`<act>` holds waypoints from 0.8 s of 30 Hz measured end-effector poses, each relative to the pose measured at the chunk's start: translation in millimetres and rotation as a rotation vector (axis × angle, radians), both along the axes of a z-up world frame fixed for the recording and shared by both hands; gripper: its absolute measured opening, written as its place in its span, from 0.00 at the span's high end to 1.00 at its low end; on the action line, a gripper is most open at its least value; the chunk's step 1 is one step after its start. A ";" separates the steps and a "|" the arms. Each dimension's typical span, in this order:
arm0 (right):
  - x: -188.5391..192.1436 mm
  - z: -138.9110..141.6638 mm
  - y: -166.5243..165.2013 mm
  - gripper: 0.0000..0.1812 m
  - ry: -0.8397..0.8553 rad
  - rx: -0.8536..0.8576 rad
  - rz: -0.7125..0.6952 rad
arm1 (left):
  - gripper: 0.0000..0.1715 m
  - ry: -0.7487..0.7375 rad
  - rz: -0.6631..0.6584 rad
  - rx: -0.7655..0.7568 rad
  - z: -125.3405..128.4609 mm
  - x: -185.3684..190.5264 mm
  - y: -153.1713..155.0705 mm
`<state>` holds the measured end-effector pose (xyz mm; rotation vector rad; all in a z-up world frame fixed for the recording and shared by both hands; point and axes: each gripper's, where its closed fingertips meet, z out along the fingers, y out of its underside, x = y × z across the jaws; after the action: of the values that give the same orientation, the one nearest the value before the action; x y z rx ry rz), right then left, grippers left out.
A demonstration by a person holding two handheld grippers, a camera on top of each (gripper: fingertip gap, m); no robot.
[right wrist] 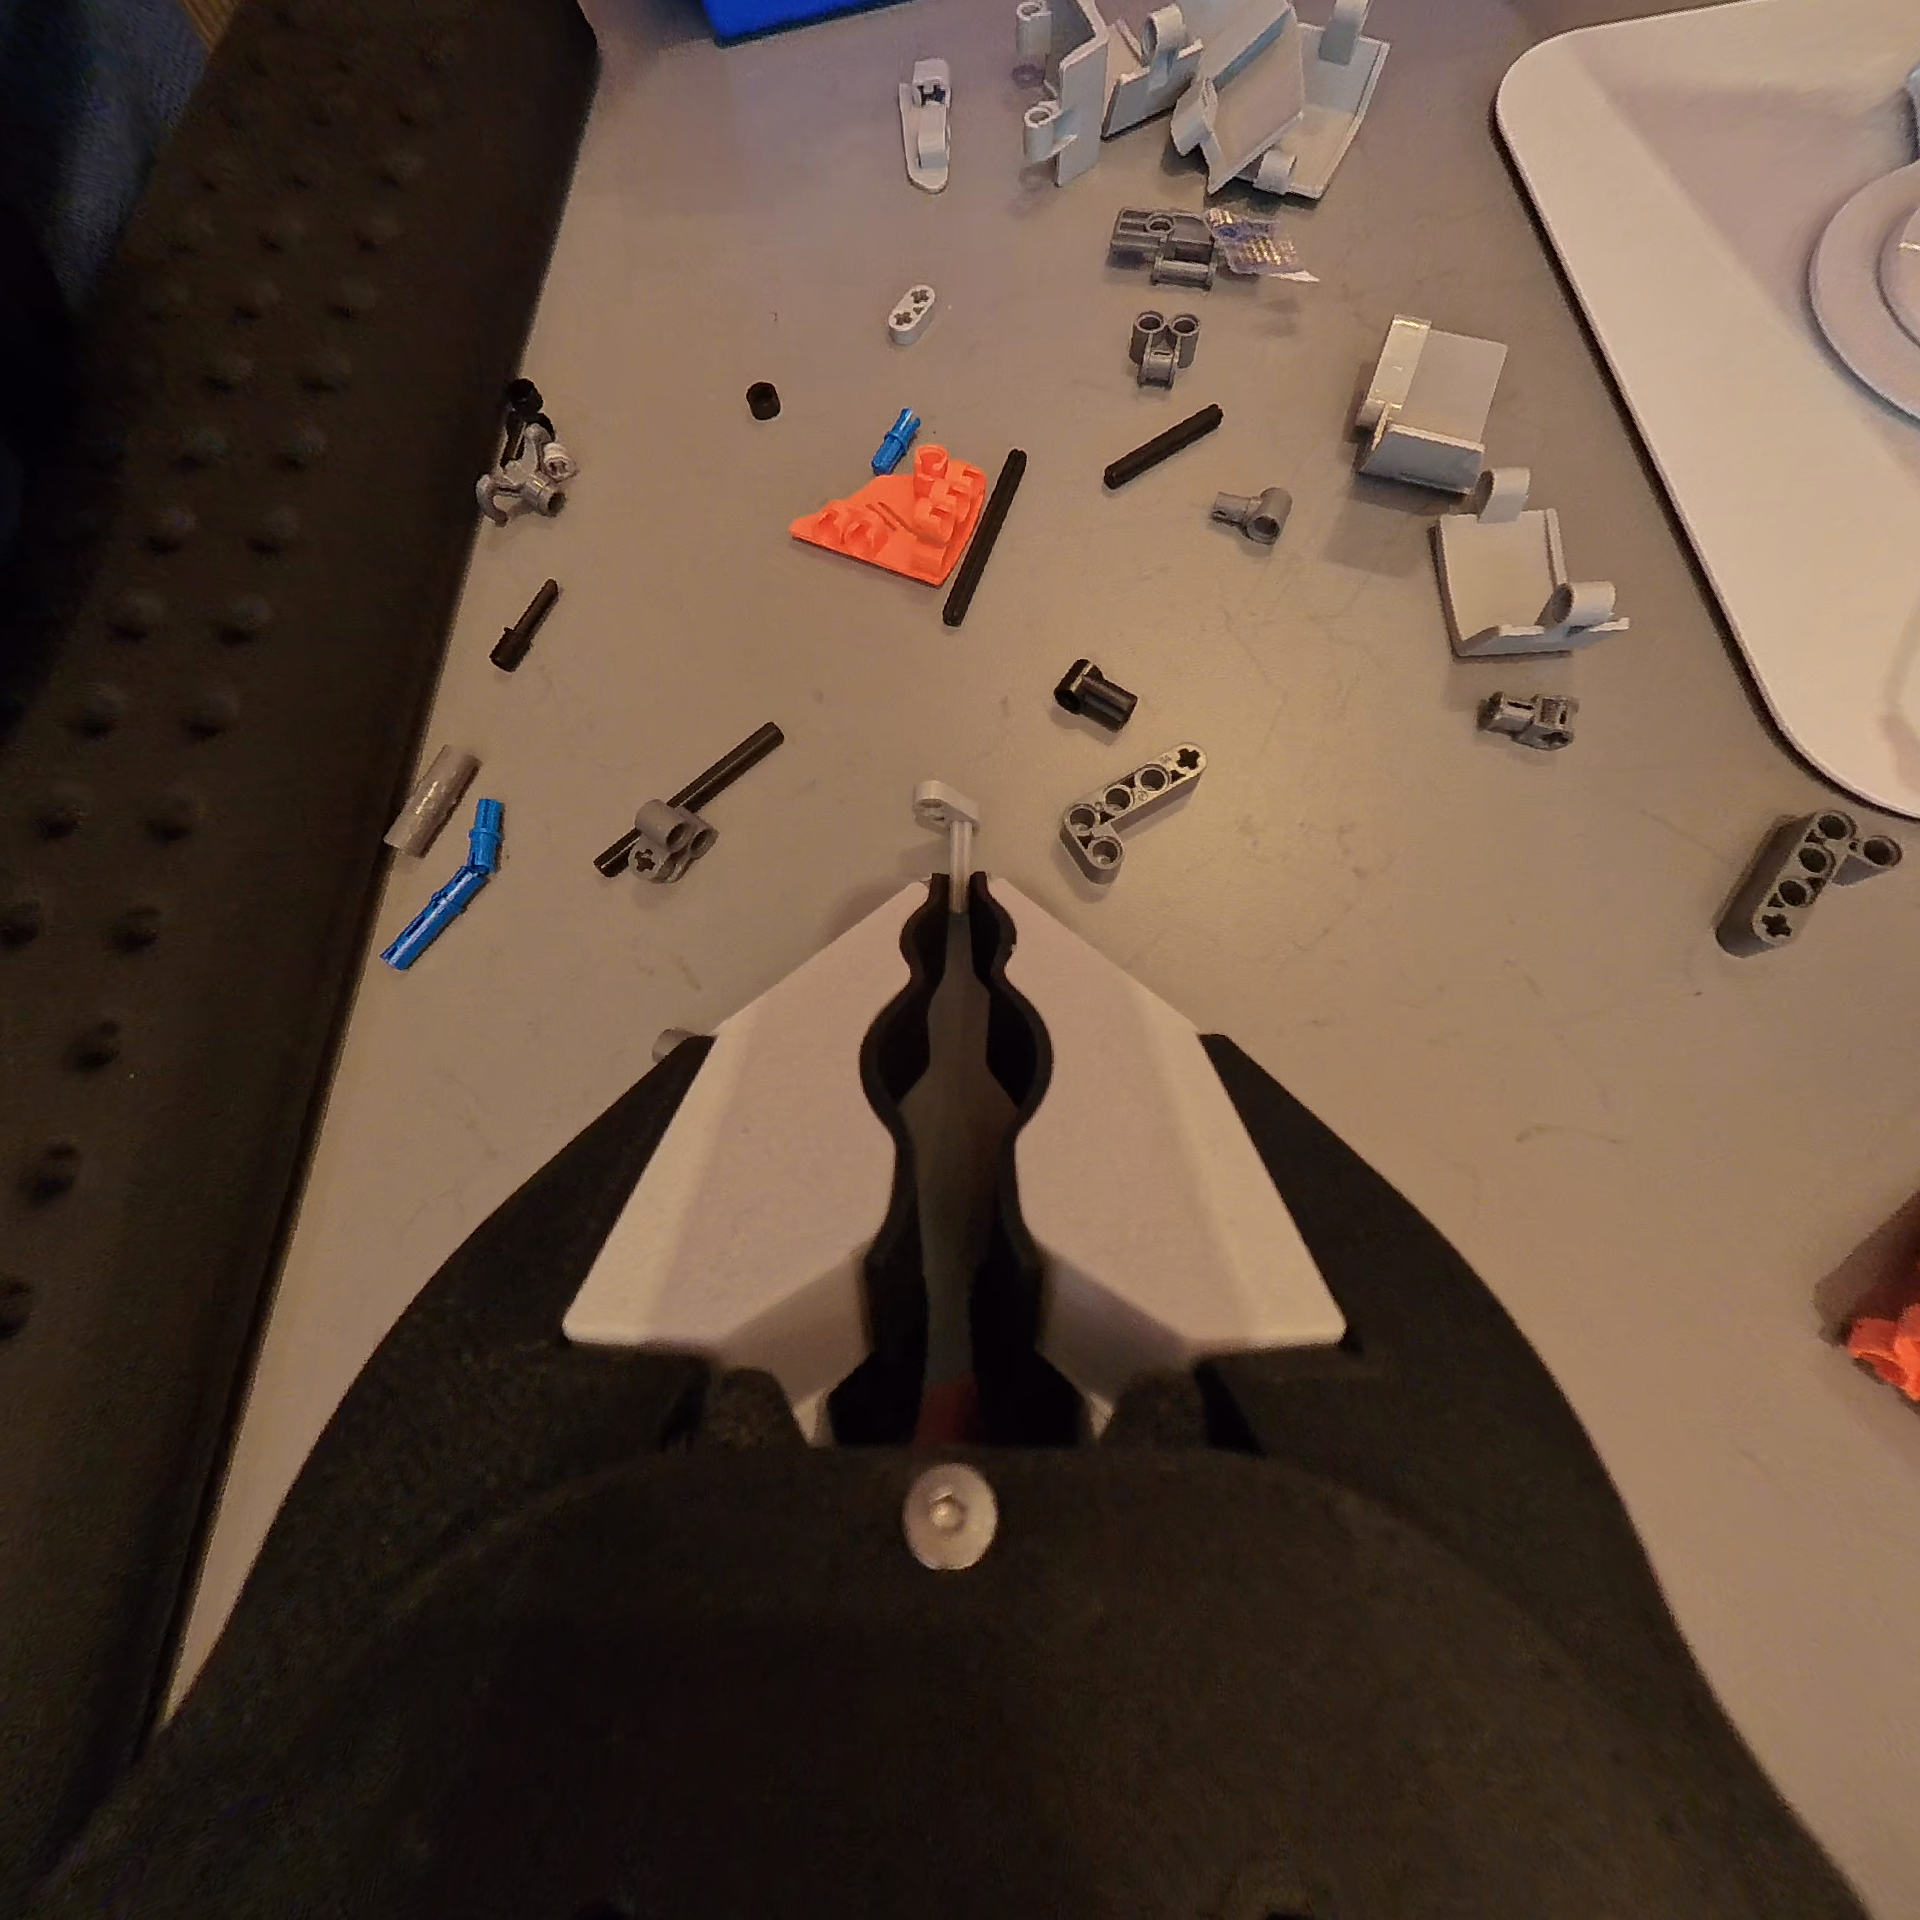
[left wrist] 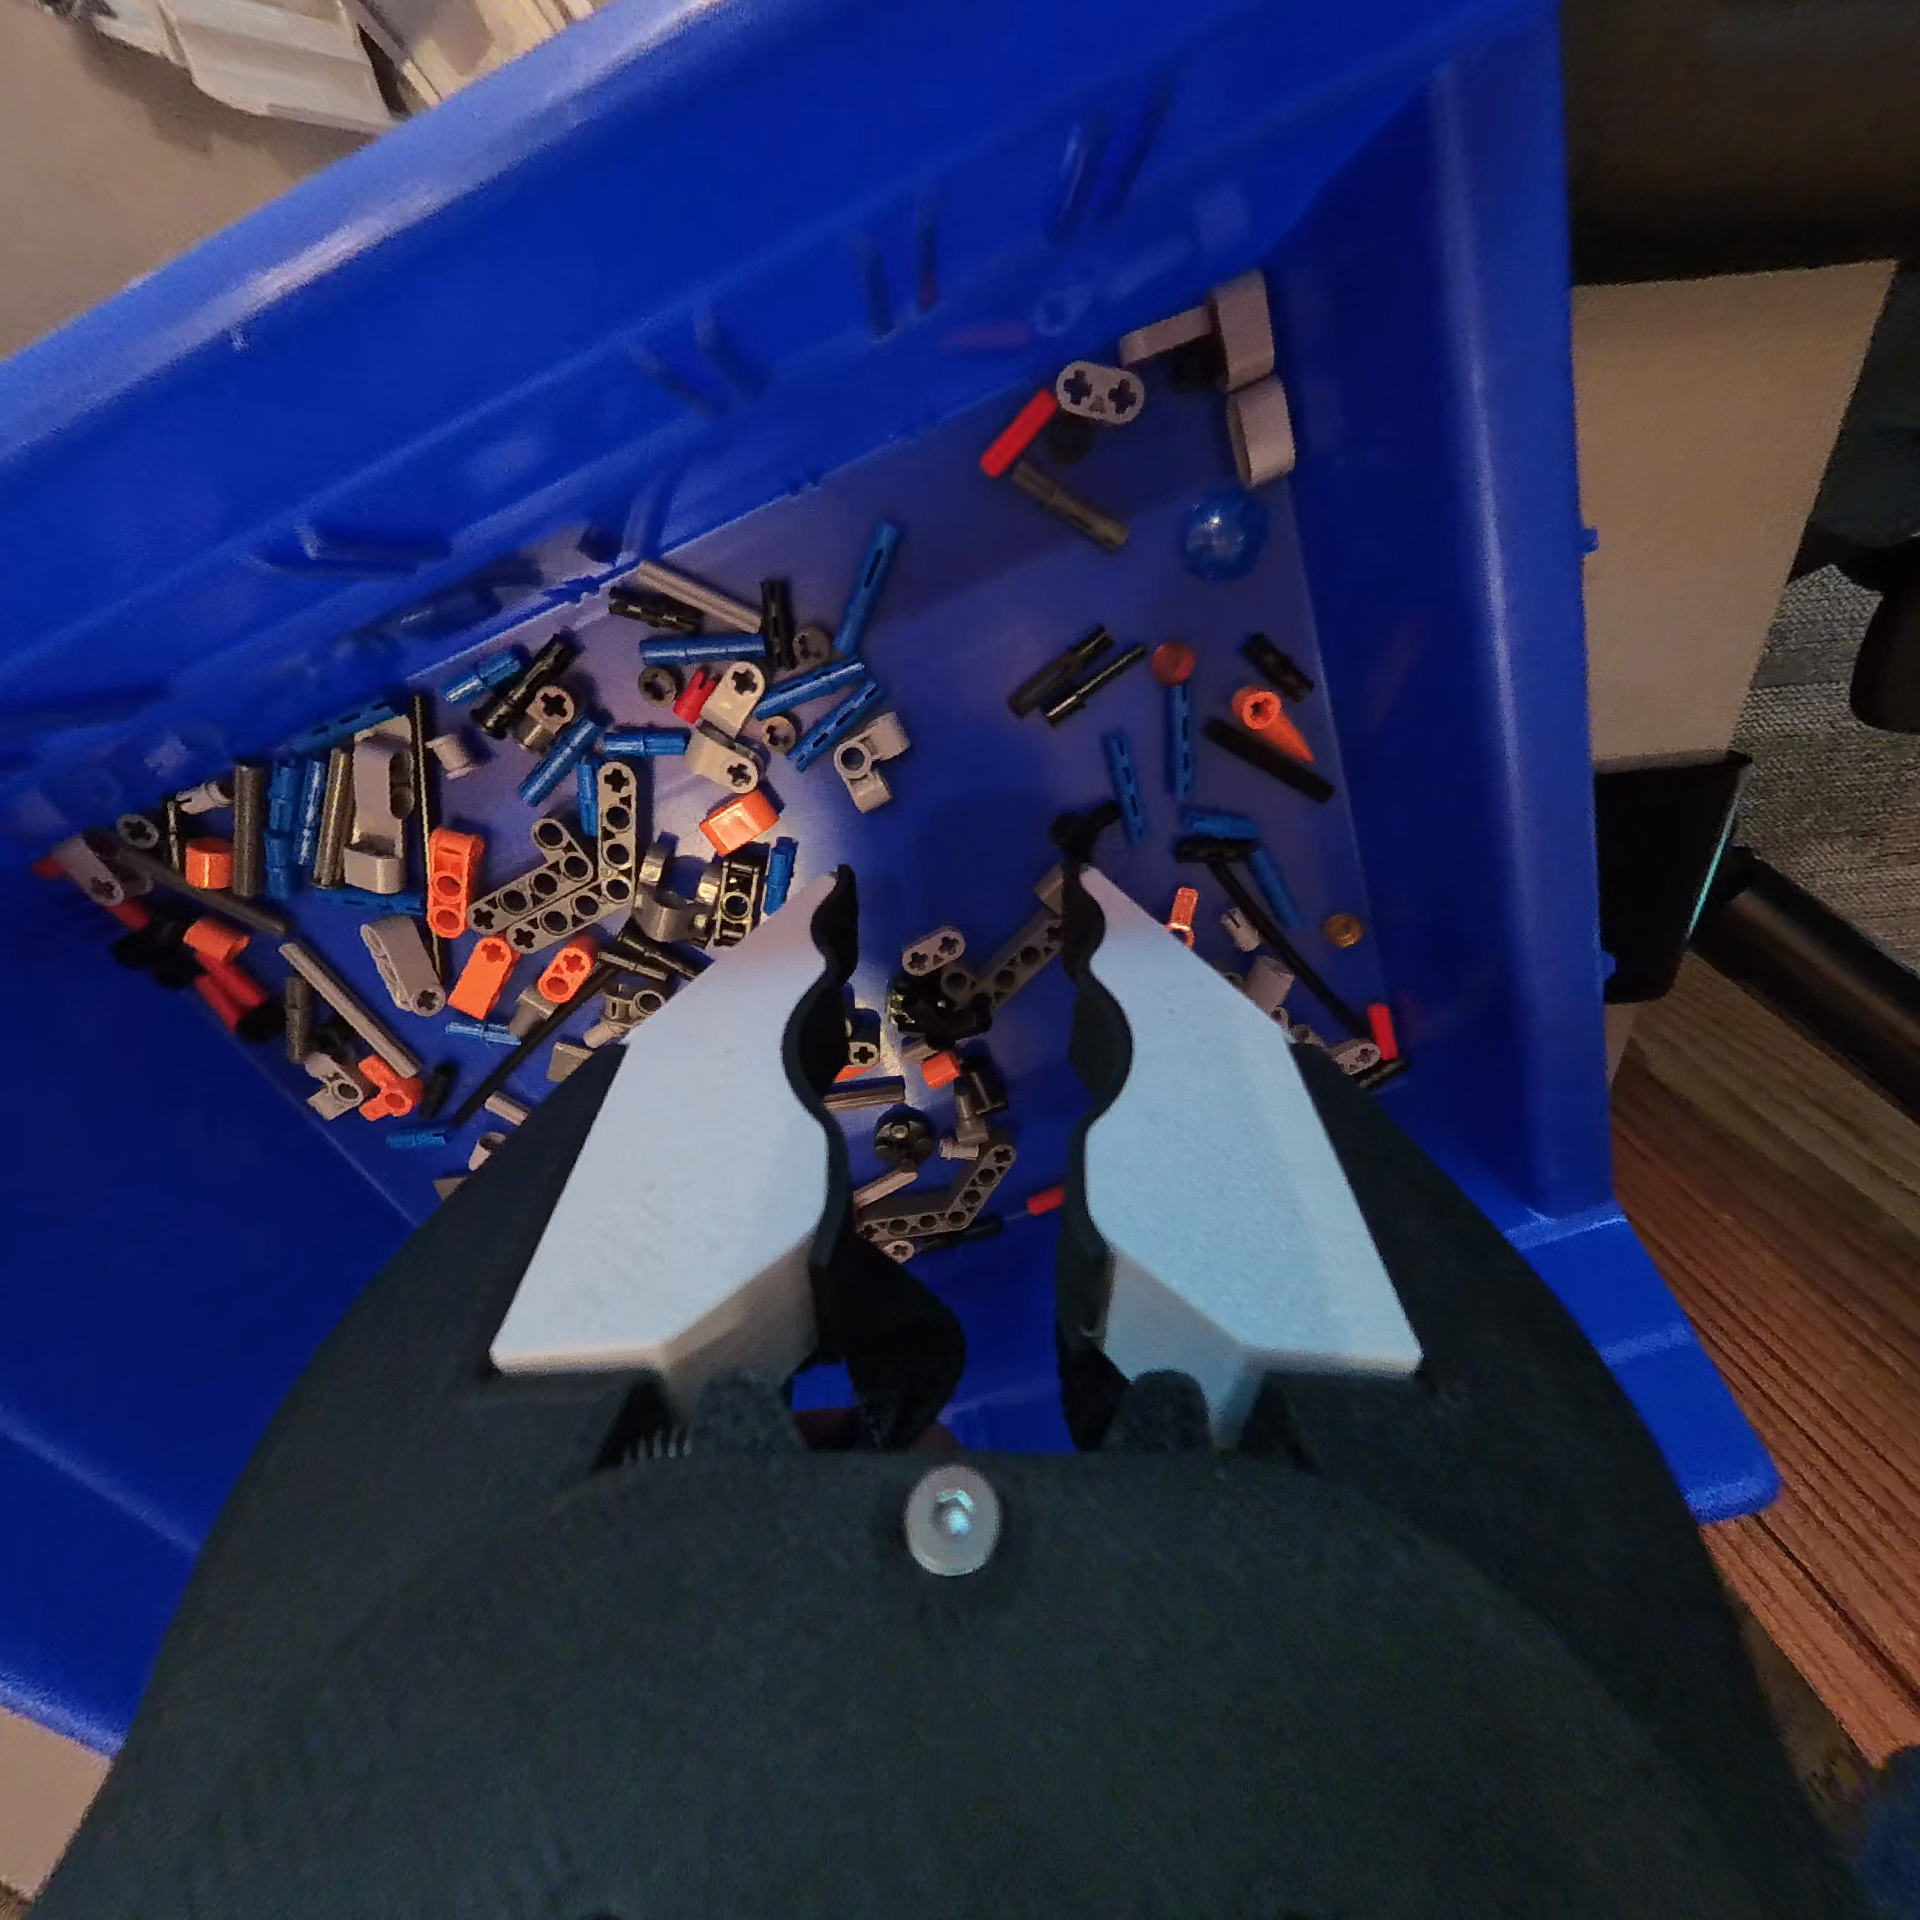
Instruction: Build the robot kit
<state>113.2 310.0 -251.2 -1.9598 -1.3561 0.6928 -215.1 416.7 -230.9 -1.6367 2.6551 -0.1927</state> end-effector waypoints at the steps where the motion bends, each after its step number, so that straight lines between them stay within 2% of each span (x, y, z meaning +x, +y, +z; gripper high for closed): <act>1: -0.1 0.0 -0.1 0.99 0.000 0.000 0.001 | 0.78 -0.002 0.005 0.009 0.2 0.1 2.4; 16: 0.0 0.3 -0.7 0.99 0.002 -0.001 0.004 | 0.80 0.056 0.197 0.206 18.9 -43.6 80.9; 24: 0.0 0.4 -0.9 0.99 0.003 -0.001 0.005 | 0.80 0.058 0.246 0.227 24.1 -54.1 97.2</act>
<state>113.2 309.1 -250.8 -1.9564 -1.3594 0.6991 -269.2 513.9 -206.9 -1.8899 2.3763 0.1565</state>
